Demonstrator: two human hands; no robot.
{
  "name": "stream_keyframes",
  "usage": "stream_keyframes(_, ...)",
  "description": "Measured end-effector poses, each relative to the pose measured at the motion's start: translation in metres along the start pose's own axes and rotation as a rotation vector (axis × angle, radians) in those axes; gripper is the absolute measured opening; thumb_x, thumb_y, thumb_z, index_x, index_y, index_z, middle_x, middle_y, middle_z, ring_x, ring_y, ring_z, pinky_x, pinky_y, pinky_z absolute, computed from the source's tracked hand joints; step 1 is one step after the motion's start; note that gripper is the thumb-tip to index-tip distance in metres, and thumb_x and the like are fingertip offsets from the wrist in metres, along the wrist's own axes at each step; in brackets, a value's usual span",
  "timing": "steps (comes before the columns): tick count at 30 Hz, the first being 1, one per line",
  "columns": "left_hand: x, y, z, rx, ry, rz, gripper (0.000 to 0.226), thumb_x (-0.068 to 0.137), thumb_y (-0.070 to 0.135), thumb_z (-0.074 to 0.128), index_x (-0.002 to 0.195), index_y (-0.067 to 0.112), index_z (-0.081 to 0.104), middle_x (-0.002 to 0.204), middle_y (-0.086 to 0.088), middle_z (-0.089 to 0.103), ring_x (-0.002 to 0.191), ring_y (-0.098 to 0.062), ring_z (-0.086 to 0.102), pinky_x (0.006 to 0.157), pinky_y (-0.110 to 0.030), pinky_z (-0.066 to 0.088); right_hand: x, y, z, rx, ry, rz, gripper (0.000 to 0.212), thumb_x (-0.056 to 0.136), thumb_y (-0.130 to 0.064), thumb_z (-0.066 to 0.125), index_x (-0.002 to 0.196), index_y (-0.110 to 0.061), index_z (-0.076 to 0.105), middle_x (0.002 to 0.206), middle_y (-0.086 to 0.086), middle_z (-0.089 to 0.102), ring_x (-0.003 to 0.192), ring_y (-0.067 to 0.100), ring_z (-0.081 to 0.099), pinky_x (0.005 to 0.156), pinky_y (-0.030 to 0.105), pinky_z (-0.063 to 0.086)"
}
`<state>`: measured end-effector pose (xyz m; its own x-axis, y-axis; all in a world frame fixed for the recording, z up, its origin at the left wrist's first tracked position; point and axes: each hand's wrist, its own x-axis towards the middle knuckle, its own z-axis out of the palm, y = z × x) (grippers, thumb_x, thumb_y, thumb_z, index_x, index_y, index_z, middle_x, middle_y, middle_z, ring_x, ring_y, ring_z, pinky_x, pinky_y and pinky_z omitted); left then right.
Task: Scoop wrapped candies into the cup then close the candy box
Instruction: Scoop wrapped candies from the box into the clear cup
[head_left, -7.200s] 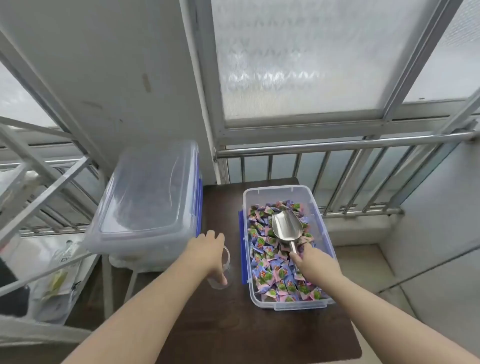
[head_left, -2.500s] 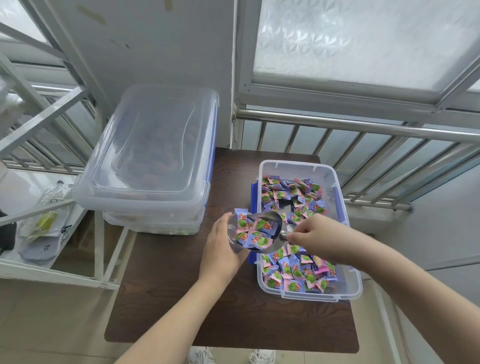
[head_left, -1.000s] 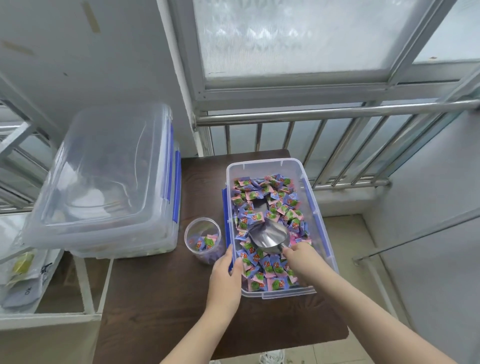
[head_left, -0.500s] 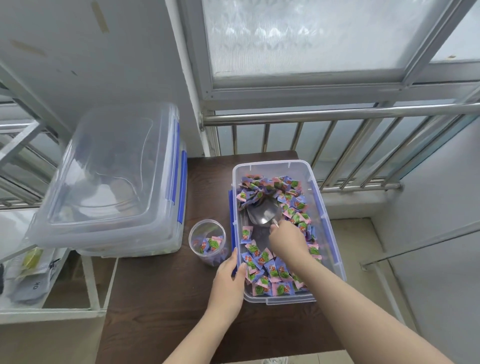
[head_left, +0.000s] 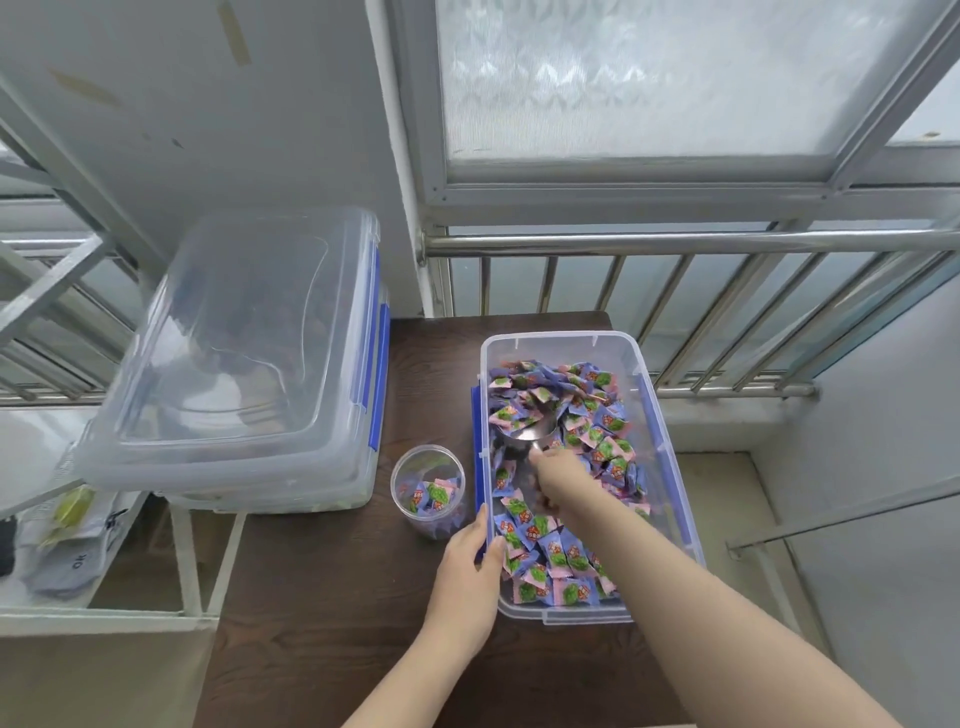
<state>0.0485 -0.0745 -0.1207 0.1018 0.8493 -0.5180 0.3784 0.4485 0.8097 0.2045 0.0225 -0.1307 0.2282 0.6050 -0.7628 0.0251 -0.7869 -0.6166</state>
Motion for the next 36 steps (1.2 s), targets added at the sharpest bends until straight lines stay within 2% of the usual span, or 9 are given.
stream_keyframes(5,0.000,0.002,0.001,0.022,0.022,0.020,0.051,0.105,0.029,0.046,0.156,0.026,0.035,0.146,0.005,0.048,0.128,-0.005,0.048,0.101,-0.018,0.041,0.007,0.024,0.022,-0.007,0.064,-0.058,0.034,0.102,-0.024,0.039,0.080,-0.010,0.060,0.078,0.007,0.060,0.060,0.018,0.048,0.059,0.035,0.040)
stream_keyframes(10,-0.001,0.002,0.001,0.017,0.015,0.010,0.051,0.106,0.030,0.045,0.155,0.028,0.035,0.149,0.006,0.044,0.128,-0.003,0.045,0.100,-0.014,0.042,-0.009,0.029,0.016,0.015,0.136,-0.123,0.030,0.102,-0.020,0.040,0.077,-0.008,0.053,0.070,0.008,0.049,0.059,0.018,0.042,0.056,0.032,0.035)
stream_keyframes(14,-0.002,0.001,0.001,-0.014,0.016,0.000,0.049,0.105,0.030,0.046,0.154,0.029,0.037,0.145,0.007,0.044,0.120,0.000,0.046,0.067,0.003,0.044,-0.026,0.047,-0.003,-0.032,0.101,-0.177,0.032,0.102,-0.023,0.040,0.078,-0.008,0.054,0.069,0.007,0.048,0.060,0.018,0.042,0.056,0.032,0.035)
stream_keyframes(18,-0.006,-0.009,-0.002,-0.122,0.041,-0.027,0.045,0.099,0.040,0.055,0.143,0.034,0.051,0.141,0.012,0.051,0.119,-0.006,0.059,0.084,-0.021,0.059,-0.025,0.054,-0.019,-0.048,0.029,-0.201,0.030,0.103,-0.026,0.041,0.085,-0.010,0.059,0.071,0.008,0.053,0.060,0.019,0.043,0.057,0.034,0.034)
stream_keyframes(20,-0.013,-0.020,-0.006,-0.151,0.110,-0.048,0.027,0.096,0.041,0.061,0.122,0.036,0.063,0.130,0.008,0.062,0.108,-0.007,0.066,0.085,-0.034,0.062,-0.025,0.057,-0.026,-0.017,0.006,-0.186,0.030,0.103,-0.025,0.041,0.084,-0.011,0.059,0.069,0.007,0.054,0.055,0.016,0.042,0.055,0.033,0.035)
stream_keyframes(22,-0.019,-0.027,-0.015,-0.070,0.274,-0.032,0.012,0.091,0.035,0.070,0.101,0.033,0.063,0.114,0.003,0.067,0.094,-0.006,0.068,0.077,-0.031,0.060,-0.028,0.060,-0.035,0.004,0.001,-0.188,0.030,0.103,-0.023,0.041,0.084,-0.009,0.058,0.069,0.007,0.054,0.050,0.013,0.042,0.051,0.030,0.034)
stream_keyframes(25,-0.011,-0.028,-0.030,-0.041,0.461,0.006,0.043,0.080,0.022,0.083,0.113,0.025,0.055,0.121,-0.001,0.059,0.098,-0.011,0.065,0.079,-0.025,0.053,-0.036,0.062,-0.050,0.038,-0.023,-0.212,0.026,0.104,-0.020,0.042,0.086,-0.010,0.058,0.066,0.003,0.053,0.048,0.011,0.041,0.049,0.027,0.034)
stream_keyframes(29,0.007,-0.007,-0.044,0.022,0.396,0.051,0.100,0.073,0.023,0.089,0.153,0.022,0.029,0.151,0.001,0.038,0.135,-0.016,0.044,0.108,-0.035,0.045,-0.052,0.055,-0.069,-0.038,-0.024,-0.257,0.029,0.104,-0.022,0.043,0.081,-0.010,0.057,0.057,-0.004,0.051,0.042,0.009,0.041,0.041,0.022,0.032)
stream_keyframes(36,0.027,0.004,-0.050,0.051,0.413,0.145,0.095,0.072,0.023,0.090,0.149,0.025,0.034,0.147,0.004,0.046,0.135,-0.016,0.045,0.102,-0.029,0.044,-0.058,0.061,-0.079,0.027,-0.082,-0.217,0.030,0.104,-0.023,0.042,0.083,-0.007,0.056,0.055,-0.003,0.052,0.043,0.013,0.040,0.046,0.027,0.030)
